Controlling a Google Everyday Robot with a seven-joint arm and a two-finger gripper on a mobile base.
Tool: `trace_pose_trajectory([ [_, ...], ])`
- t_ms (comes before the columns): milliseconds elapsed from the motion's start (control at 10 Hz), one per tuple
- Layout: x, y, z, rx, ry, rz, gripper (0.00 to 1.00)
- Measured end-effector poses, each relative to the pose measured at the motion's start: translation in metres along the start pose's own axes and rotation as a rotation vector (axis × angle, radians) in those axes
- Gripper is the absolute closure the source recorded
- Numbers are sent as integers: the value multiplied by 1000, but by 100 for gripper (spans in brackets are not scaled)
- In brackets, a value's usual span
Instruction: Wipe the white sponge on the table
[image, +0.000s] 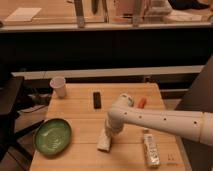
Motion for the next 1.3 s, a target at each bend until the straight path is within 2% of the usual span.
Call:
trace_pose_trajectory([
  [1300, -5, -17, 0, -21, -6, -59, 100],
])
